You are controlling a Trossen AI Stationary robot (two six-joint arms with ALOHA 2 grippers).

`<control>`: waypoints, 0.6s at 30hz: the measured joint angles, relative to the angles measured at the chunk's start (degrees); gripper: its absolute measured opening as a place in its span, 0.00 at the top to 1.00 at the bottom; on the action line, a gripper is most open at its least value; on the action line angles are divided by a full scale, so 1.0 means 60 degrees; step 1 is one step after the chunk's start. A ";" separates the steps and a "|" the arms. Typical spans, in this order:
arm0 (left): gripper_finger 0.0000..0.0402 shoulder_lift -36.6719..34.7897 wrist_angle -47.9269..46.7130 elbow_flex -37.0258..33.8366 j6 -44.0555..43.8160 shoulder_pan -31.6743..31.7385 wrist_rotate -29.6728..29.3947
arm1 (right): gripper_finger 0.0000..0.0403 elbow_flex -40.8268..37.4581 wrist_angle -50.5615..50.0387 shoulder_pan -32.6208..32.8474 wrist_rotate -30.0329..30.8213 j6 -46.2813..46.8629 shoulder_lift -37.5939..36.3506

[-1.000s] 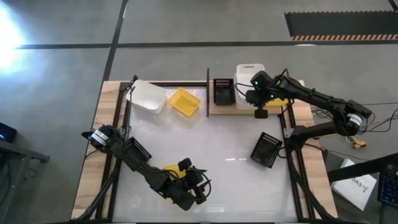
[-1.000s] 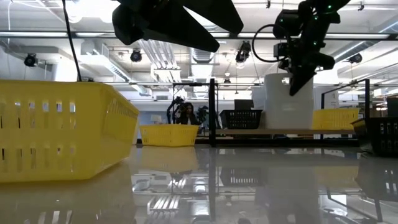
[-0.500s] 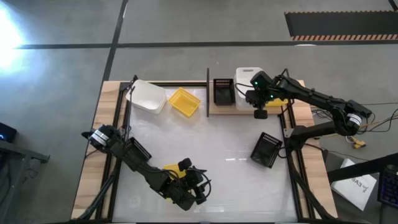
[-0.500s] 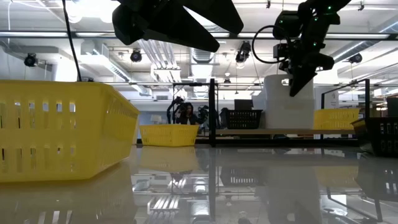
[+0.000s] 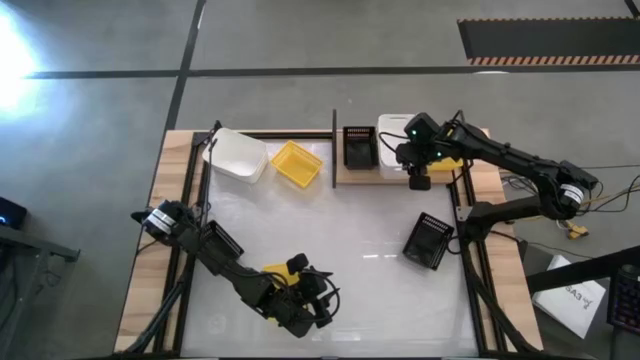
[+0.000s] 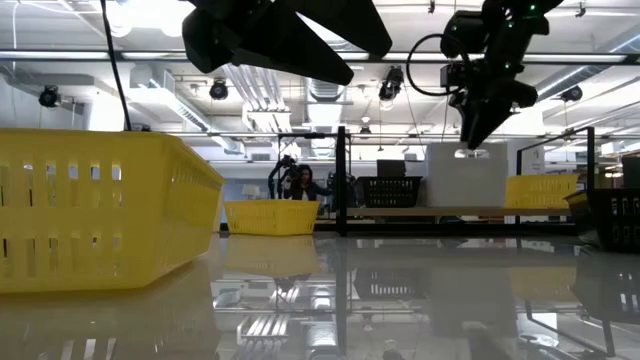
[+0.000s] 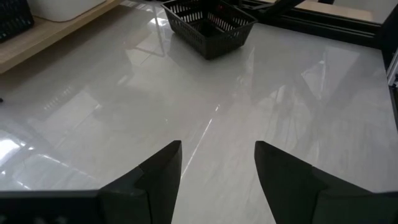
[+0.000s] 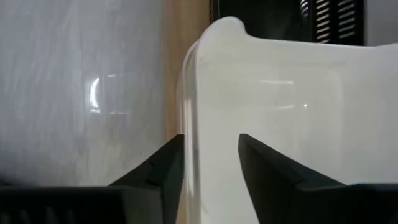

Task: Stack baskets on shelf by color
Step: Stack the bottom yellow bin into the yellow bin on the shelf

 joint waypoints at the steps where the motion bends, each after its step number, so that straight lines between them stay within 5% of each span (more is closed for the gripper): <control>1: 0.53 0.0000 0.0000 0.0000 0.0000 0.0003 0.0000 | 0.61 0.0142 -0.0102 0.0001 0.0000 0.0009 -0.0001; 7: 0.53 0.0000 -0.0002 0.0000 0.0004 0.0014 0.0000 | 0.56 0.1419 -0.0964 0.0005 -0.0218 0.1318 -0.0017; 13: 0.53 0.0000 -0.0004 0.0000 0.0026 0.0010 -0.0007 | 0.64 0.0953 -0.0859 0.0421 -0.2847 0.2919 -0.0918; 18: 0.53 0.0000 -0.0005 0.0000 0.0038 -0.0008 -0.0088 | 0.73 -0.0668 -0.0347 0.2214 -0.2011 0.4663 -0.2688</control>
